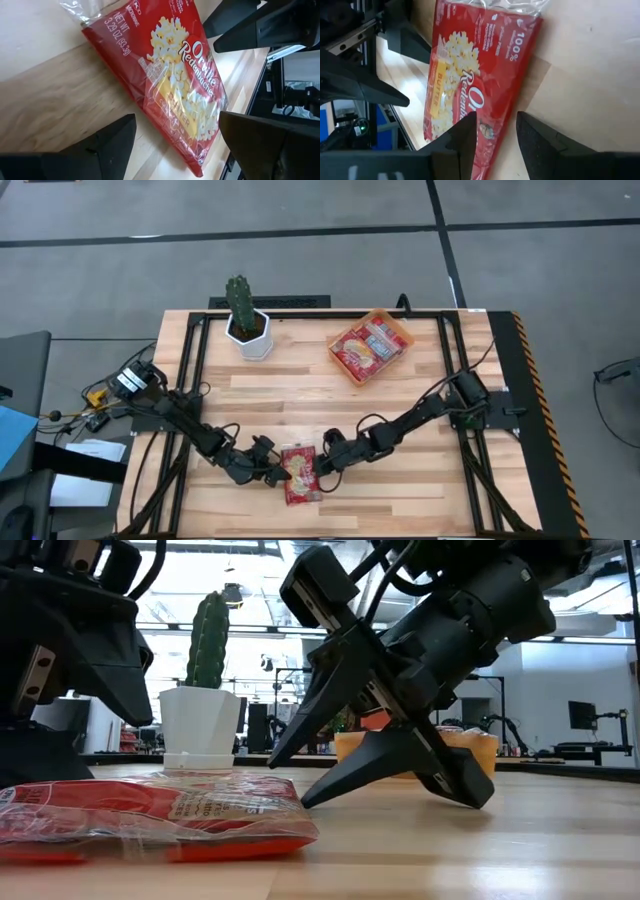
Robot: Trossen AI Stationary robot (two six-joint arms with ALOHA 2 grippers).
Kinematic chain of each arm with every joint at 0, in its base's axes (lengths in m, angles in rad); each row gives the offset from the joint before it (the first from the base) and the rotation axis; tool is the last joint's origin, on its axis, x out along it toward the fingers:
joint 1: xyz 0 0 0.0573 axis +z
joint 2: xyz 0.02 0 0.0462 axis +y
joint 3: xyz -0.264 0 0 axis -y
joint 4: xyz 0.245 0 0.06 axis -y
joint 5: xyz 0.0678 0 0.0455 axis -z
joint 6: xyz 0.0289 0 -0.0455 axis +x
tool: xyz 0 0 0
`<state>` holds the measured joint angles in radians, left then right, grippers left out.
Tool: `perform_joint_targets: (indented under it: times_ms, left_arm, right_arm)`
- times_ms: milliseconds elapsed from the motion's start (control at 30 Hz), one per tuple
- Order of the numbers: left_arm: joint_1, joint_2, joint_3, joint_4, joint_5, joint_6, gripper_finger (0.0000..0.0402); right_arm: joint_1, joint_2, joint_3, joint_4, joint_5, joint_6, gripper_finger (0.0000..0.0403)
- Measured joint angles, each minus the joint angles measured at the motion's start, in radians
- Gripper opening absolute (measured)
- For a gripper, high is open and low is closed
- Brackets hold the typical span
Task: Sort popcorn bags into baskets
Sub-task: Put the popcorn bag into the orange bin
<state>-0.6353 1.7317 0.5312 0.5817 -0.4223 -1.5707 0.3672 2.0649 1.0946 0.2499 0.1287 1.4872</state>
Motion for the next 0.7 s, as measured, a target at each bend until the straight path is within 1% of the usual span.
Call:
perform_joint_targets:
  times_ms: [167,500,633,700]
  left_arm:
    - [0.025,0.0,0.0,0.004,0.029,0.002,0.028]
    - [0.048,0.001,-0.001,0.0,0.027,0.006,0.028]
    - [0.064,0.002,-0.002,0.007,0.027,0.013,0.028]
    - [0.067,0.002,0.002,0.005,0.025,0.023,0.028]
  right_arm:
    - [-0.003,0.001,0.0,-0.001,0.026,-0.016,0.0159]
    - [-0.003,0.002,-0.001,-0.003,0.048,-0.013,0.0152]
    - [-0.007,0.009,0.028,-0.025,0.068,-0.029,0.0152]
    - [-0.012,0.035,0.066,-0.048,0.065,-0.05,0.0151]
